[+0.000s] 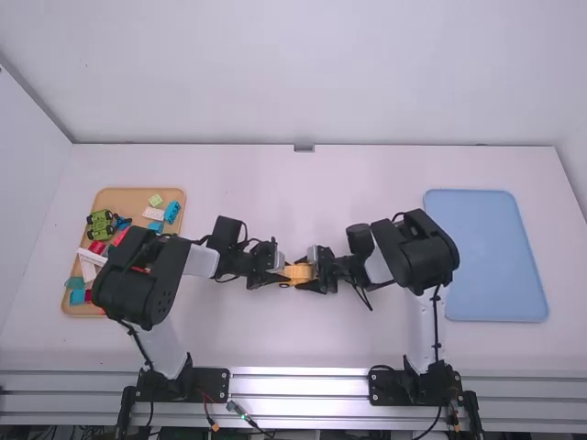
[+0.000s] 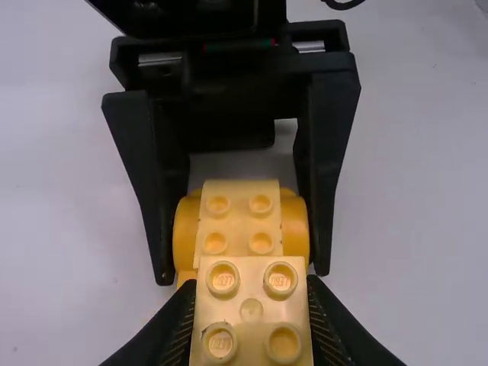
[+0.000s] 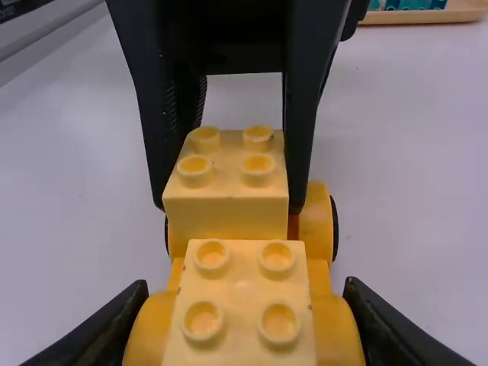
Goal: Assemble lego blocks to make yellow taxi
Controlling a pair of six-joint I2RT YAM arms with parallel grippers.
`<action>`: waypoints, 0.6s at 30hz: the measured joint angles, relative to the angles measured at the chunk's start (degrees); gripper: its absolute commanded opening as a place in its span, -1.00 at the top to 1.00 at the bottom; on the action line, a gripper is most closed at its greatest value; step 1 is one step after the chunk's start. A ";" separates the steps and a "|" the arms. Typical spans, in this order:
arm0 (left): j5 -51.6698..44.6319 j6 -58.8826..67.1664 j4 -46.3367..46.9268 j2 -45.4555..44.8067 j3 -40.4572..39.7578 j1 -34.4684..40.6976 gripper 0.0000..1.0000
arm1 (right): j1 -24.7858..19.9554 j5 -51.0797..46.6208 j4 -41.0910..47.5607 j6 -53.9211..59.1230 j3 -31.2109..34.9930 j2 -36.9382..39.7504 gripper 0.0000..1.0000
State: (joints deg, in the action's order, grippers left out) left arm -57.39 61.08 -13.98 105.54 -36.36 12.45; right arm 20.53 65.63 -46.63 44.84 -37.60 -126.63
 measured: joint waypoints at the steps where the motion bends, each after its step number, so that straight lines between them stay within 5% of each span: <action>1: 0.24 -0.33 -0.13 0.00 0.00 0.17 0.92 | -0.11 0.11 0.13 0.17 0.00 0.00 -0.08; 18: 2.58 -2.60 -0.68 0.00 -0.37 0.70 0.88 | -0.20 0.70 0.17 0.39 0.00 0.00 -0.11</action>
State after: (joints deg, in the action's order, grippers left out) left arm -54.81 58.48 -14.66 105.54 -36.73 13.15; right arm 20.34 66.32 -46.46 45.23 -37.60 -126.63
